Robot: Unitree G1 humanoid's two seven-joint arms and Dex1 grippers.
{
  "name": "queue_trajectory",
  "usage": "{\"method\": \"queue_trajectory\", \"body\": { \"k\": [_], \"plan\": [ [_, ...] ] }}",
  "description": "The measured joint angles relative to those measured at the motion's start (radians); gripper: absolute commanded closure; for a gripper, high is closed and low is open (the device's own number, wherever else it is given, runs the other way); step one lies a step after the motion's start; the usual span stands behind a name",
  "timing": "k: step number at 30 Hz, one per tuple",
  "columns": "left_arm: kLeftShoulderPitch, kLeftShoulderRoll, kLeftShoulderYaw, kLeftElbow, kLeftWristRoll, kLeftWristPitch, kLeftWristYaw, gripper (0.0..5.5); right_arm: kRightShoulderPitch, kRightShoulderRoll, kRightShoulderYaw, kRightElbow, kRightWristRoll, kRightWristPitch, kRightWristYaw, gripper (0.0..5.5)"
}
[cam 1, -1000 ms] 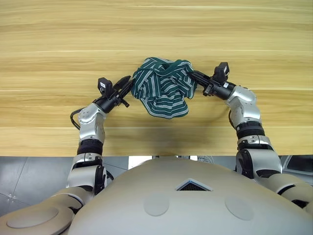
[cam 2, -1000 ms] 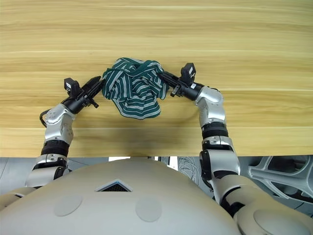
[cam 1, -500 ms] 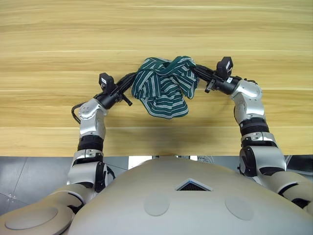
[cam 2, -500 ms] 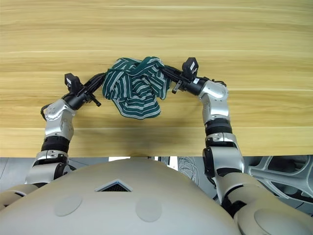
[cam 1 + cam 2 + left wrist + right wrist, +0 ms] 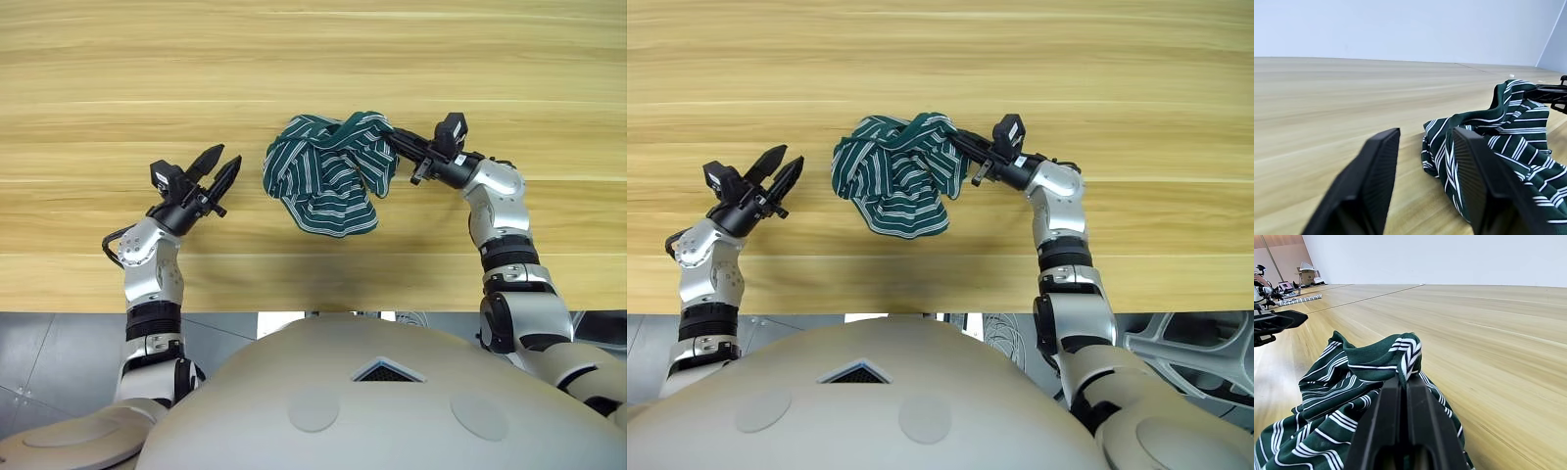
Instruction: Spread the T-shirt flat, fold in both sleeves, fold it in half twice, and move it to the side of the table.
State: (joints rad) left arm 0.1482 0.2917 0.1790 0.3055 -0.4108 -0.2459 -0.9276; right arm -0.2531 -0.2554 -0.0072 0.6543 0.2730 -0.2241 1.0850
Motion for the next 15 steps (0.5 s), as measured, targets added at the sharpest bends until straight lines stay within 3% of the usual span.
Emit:
{"method": "queue_trajectory", "body": {
  "k": [12,15],
  "plan": [
    [-0.093,-0.037,-0.11,0.221,0.133,0.057,0.106,3.03,0.001,0.004,0.018,-0.001,-0.002,0.007,-0.01,5.5],
    [-0.116,-0.055,-0.121,0.242,0.133,0.064,0.097,3.53,0.001,0.011,0.029,-0.001,-0.004,0.007,-0.018,5.5]
  ]
}}
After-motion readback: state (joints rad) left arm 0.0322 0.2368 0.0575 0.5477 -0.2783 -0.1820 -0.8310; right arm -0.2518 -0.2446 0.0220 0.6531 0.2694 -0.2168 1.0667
